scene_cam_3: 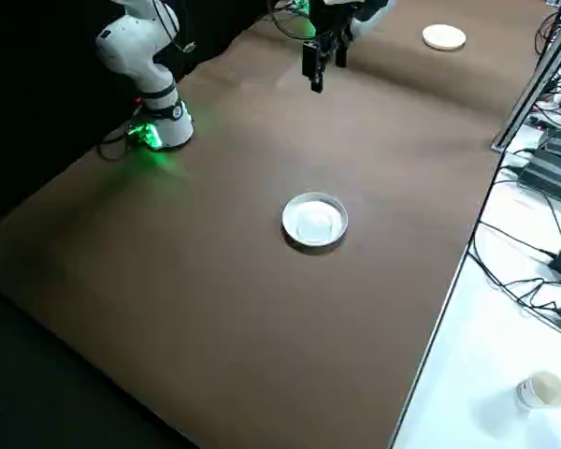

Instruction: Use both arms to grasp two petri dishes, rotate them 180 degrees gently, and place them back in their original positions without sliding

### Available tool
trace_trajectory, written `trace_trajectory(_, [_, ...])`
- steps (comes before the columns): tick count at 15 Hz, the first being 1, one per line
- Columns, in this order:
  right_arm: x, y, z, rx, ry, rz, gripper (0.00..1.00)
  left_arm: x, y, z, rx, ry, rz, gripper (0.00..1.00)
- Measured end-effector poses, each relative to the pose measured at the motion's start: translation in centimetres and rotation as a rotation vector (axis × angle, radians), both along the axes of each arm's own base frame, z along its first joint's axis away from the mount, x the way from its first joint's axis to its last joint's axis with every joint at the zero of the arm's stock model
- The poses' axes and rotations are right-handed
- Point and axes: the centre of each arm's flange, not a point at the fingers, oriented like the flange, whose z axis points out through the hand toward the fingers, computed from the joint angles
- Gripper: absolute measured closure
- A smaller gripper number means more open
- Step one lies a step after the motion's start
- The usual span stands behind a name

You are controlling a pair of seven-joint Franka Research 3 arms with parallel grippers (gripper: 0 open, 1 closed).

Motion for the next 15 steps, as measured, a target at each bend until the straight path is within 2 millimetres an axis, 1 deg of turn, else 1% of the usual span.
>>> trace_trajectory(15, [0.0, -0.04, 0.0, 0.0, 0.0, -0.001, 0.0, -0.01, -0.25, -0.56, 0.001, 0.012, -0.014, 0.0])
